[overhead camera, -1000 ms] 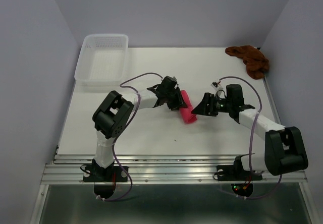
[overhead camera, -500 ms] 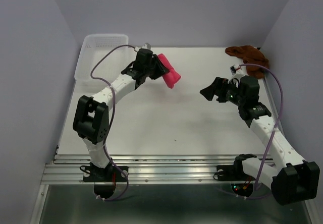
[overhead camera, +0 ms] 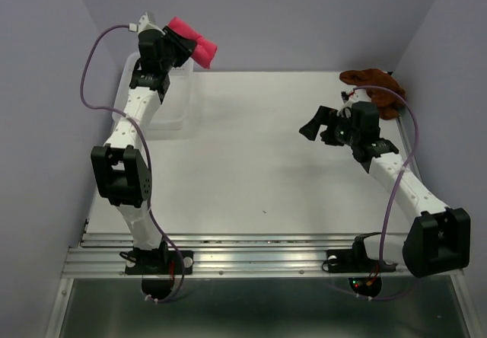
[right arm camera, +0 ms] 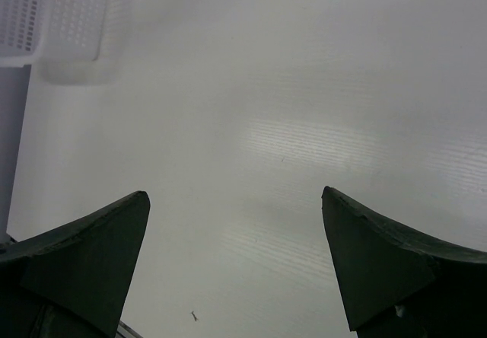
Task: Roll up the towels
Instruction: Place the rolled towel into the container
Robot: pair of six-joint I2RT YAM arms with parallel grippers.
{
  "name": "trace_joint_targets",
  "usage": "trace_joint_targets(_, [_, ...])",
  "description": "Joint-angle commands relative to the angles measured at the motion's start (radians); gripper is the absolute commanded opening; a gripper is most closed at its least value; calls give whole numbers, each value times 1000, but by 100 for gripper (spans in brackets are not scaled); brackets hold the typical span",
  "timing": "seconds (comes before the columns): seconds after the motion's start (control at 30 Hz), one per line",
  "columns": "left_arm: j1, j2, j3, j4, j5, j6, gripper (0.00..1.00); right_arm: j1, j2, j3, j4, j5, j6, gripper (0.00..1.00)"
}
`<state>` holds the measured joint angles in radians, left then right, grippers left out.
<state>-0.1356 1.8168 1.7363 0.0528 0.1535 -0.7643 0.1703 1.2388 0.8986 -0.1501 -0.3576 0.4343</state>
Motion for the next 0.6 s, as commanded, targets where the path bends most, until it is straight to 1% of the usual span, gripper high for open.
trace_joint_targets(0.0, [66, 55, 57, 116, 64, 5, 0, -2, 5, 65, 20, 29, -26, 100])
trace_joint_targets(0.13, [114, 119, 106, 170, 66, 19, 0, -2, 36, 88, 15, 46, -31, 100])
trace_joint_targets(0.2, [157, 208, 161, 221, 121, 26, 0, -2, 62, 103, 9, 46, -34, 100])
trace_joint_targets(0.27, [182, 255, 222, 226, 148, 2, 0, -2, 83, 114, -2, 48, -35, 100])
trace_joint_targets(0.3, [204, 280, 242, 235, 196, -4, 0, -2, 102, 121, -17, 46, -37, 100])
trace_joint_targets(0.33, [214, 321, 282, 229, 205, -9, 0, -2, 109, 126, -22, 46, -42, 100])
trace_joint_targets(0.43, [237, 387, 339, 225, 225, -7, 0, -2, 135, 137, -26, 43, -42, 100])
trace_joint_targets(0.57, [255, 424, 336, 266, 222, -23, 0, -2, 168, 163, -31, 36, -40, 100])
